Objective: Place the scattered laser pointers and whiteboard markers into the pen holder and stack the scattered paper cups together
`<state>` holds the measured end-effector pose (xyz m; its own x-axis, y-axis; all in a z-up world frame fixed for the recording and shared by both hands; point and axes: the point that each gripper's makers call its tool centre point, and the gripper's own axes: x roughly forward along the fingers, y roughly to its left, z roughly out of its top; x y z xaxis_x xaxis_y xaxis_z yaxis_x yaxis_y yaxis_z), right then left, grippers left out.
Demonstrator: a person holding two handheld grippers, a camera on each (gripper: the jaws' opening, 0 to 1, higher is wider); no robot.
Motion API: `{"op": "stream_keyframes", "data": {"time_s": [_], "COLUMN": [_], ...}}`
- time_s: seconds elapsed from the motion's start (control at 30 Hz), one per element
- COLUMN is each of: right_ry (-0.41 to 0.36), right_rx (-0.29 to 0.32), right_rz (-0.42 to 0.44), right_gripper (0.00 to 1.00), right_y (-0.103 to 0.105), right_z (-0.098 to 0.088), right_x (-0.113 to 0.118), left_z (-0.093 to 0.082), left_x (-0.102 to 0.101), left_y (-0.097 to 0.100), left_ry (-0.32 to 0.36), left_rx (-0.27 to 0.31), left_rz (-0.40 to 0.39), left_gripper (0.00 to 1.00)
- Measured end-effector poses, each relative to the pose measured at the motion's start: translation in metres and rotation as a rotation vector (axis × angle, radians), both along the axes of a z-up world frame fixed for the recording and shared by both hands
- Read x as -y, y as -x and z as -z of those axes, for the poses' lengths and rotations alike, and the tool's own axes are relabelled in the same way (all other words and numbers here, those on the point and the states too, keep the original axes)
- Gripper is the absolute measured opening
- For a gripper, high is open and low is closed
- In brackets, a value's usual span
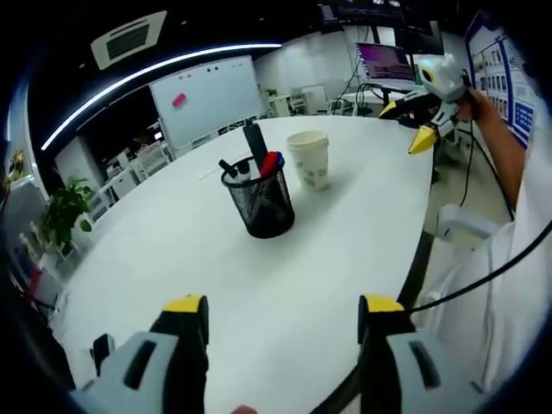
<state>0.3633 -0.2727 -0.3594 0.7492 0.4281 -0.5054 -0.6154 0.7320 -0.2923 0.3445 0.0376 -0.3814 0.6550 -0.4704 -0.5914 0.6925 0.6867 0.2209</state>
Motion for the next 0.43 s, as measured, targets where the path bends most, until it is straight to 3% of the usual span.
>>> {"op": "stream_keyframes", "data": {"time_s": [0.13, 0.43], "right_ry": [0.0, 0.023], "right_rx": [0.002, 0.013], "right_rz": [-0.001, 0.008], "right_gripper": [0.74, 0.74], "right_y": [0.0015, 0.0073], "right_z": [-0.0017, -0.008], "right_x": [-0.0005, 0.0003], "left_z": [-0.009, -0.0102], "left_x": [0.0071, 0.0051], "left_y": [0.0049, 0.0029], "left_ry": [0.037, 0.023], "left_rx": [0.002, 0.012], "left_rz": [0.021, 0.024], "left_gripper": [0.71, 0.71]}}
